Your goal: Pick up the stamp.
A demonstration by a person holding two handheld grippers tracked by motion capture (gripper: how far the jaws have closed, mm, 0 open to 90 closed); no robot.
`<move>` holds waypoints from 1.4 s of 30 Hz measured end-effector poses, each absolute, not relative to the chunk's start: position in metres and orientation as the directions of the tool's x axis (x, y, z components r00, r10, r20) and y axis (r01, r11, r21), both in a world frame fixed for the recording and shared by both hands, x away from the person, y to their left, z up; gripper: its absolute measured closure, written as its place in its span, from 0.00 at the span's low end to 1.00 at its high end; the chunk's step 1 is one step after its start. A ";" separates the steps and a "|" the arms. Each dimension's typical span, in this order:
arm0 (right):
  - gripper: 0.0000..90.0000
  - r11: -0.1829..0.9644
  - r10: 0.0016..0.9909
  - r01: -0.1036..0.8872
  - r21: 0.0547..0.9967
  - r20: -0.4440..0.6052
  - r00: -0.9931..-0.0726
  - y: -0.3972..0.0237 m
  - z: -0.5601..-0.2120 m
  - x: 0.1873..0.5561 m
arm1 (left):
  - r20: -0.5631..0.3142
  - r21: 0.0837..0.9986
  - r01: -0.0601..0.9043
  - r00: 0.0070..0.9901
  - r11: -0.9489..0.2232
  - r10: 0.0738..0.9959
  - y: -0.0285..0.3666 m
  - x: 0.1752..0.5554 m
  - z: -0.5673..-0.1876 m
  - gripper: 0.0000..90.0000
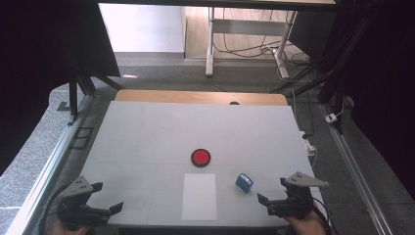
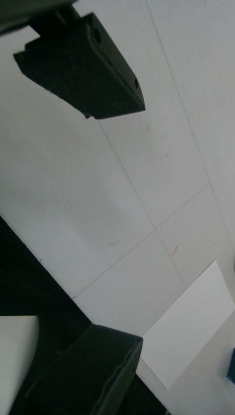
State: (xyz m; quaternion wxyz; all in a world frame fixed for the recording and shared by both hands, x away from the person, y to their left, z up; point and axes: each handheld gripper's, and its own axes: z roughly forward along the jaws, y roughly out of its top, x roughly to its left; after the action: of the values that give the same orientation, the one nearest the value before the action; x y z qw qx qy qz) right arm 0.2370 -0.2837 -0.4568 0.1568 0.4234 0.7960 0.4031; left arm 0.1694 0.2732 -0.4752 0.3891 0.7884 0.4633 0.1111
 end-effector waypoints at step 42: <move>0.00 0.425 0.727 0.478 0.768 0.025 -0.686 -0.263 -0.455 0.236 | -0.159 0.696 0.654 0.543 -0.296 0.825 0.268 0.170 -0.476 0.01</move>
State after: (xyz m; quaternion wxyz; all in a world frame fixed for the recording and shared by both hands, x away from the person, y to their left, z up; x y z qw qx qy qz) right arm 0.2362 -0.2628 -0.4551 0.1578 0.3632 0.8293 0.3942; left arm 0.1704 0.2683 -0.4762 0.3696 0.7967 0.4640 0.1157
